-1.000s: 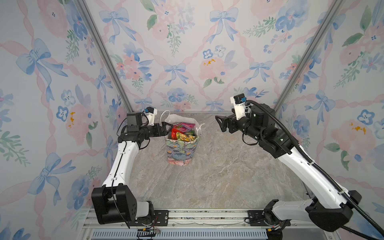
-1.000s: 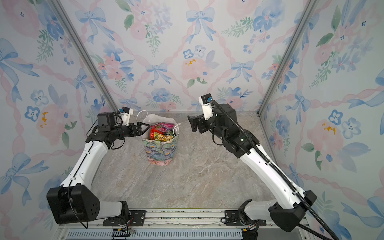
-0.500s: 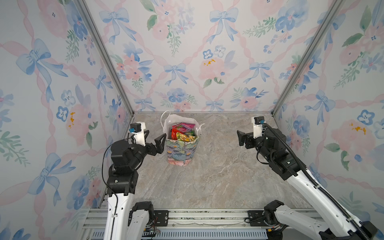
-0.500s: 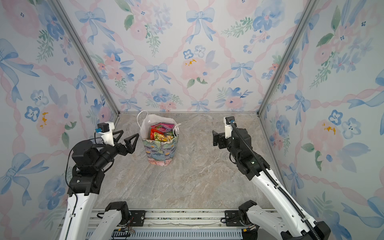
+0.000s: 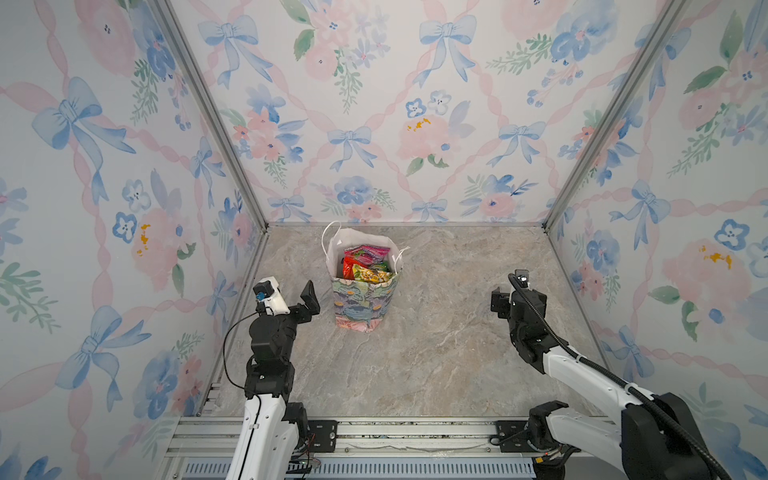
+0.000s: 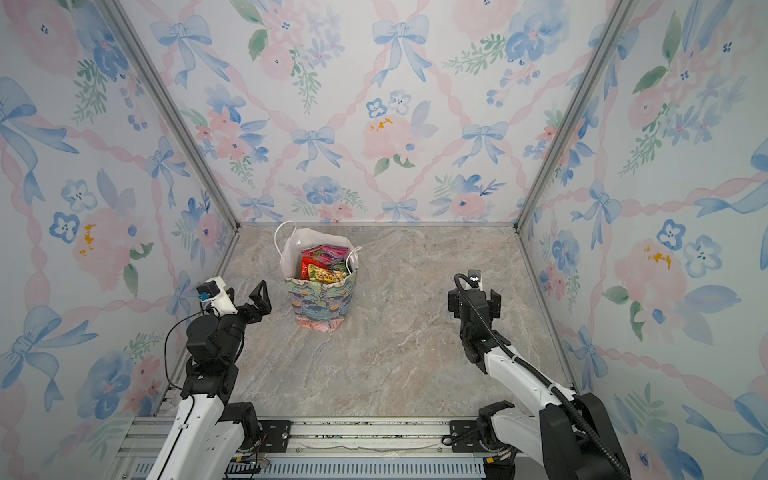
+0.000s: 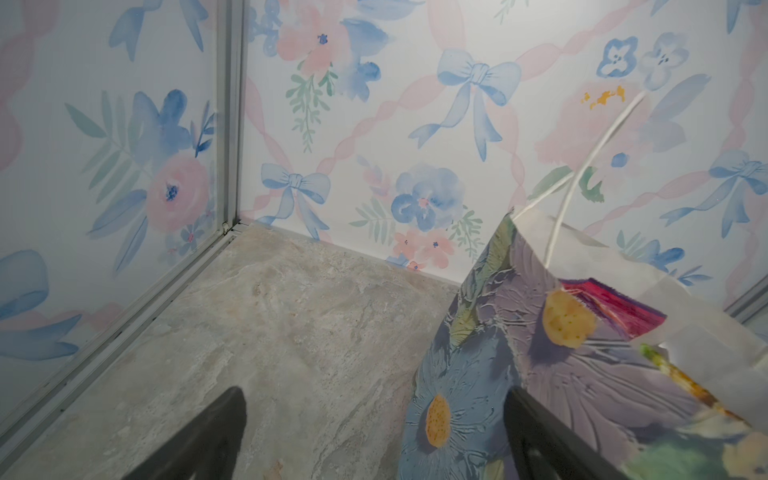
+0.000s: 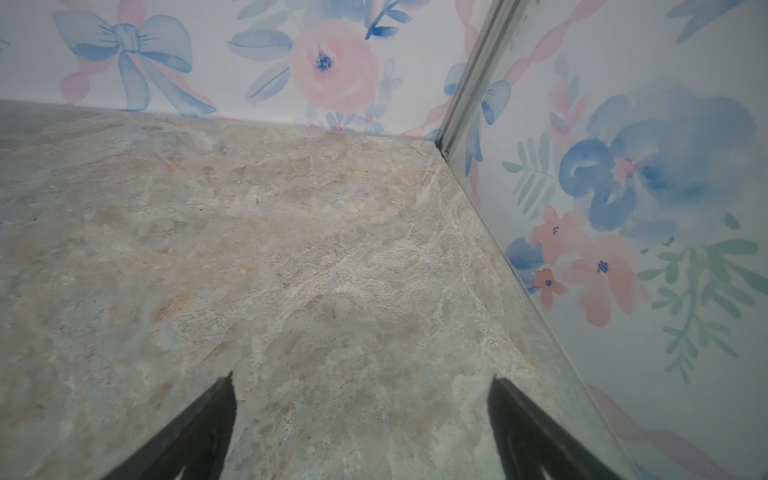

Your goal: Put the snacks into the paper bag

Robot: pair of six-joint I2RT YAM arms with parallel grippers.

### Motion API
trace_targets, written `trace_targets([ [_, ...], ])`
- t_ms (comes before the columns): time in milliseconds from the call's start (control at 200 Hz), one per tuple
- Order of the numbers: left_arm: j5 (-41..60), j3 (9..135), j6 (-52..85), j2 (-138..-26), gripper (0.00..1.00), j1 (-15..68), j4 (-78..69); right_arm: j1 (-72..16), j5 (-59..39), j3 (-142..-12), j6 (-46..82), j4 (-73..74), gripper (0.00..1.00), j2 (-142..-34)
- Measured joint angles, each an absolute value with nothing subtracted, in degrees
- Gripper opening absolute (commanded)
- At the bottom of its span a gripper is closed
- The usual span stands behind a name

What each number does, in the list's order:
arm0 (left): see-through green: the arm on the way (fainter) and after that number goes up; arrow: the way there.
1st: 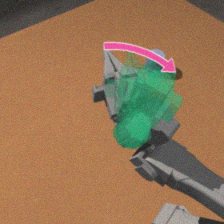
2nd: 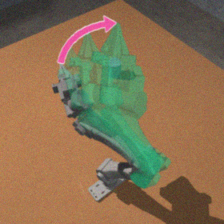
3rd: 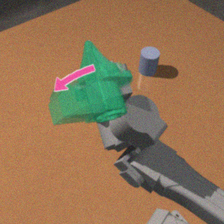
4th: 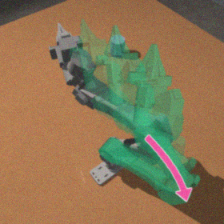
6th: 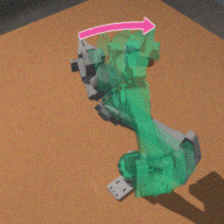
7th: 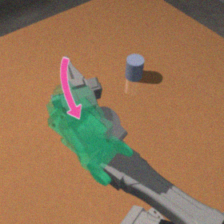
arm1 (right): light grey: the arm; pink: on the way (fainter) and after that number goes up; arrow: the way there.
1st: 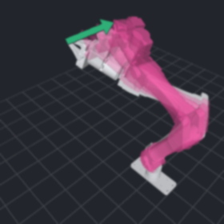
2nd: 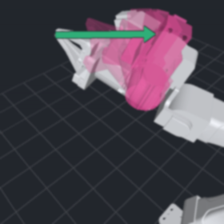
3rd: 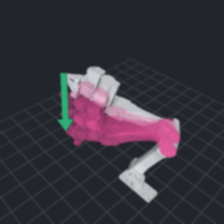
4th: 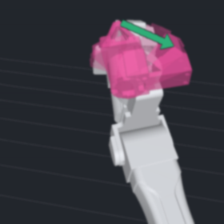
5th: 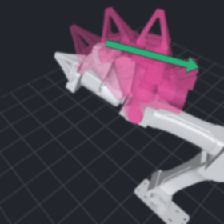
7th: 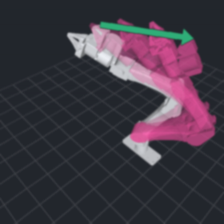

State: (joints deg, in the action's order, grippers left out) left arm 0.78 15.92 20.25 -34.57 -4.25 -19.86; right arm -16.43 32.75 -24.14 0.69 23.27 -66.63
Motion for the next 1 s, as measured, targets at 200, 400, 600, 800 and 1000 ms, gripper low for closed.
trace_targets([
  [200,-3.9,6.6,17.9,-38.2,0.98,-4.2,-34.4,-16.2,34.8,-18.4,-4.2,46.0,0.97,-82.0],
  [400,-5.8,3.7,12.5,-51.5,0.98,-4.2,-47.3,-15.5,33.1,-14.2,-7.0,61.1,0.97,-88.8],
  [600,-4.4,3.4,8.4,-65.2,0.98,-4.4,-57.6,-15.0,30.2,-11.7,-7.8,71.9,0.97,-89.3],
  [800,0.2,4.5,7.6,-74.3,0.98,-5.6,-64.1,-14.4,28.1,-10.9,-7.8,74.9,0.97,-90.0],
  [1000,3.4,8.6,7.2,-84.0,0.98,-5.0,-69.0,-13.1,25.0,-10.7,-7.7,77.2,0.97,-91.4],
])
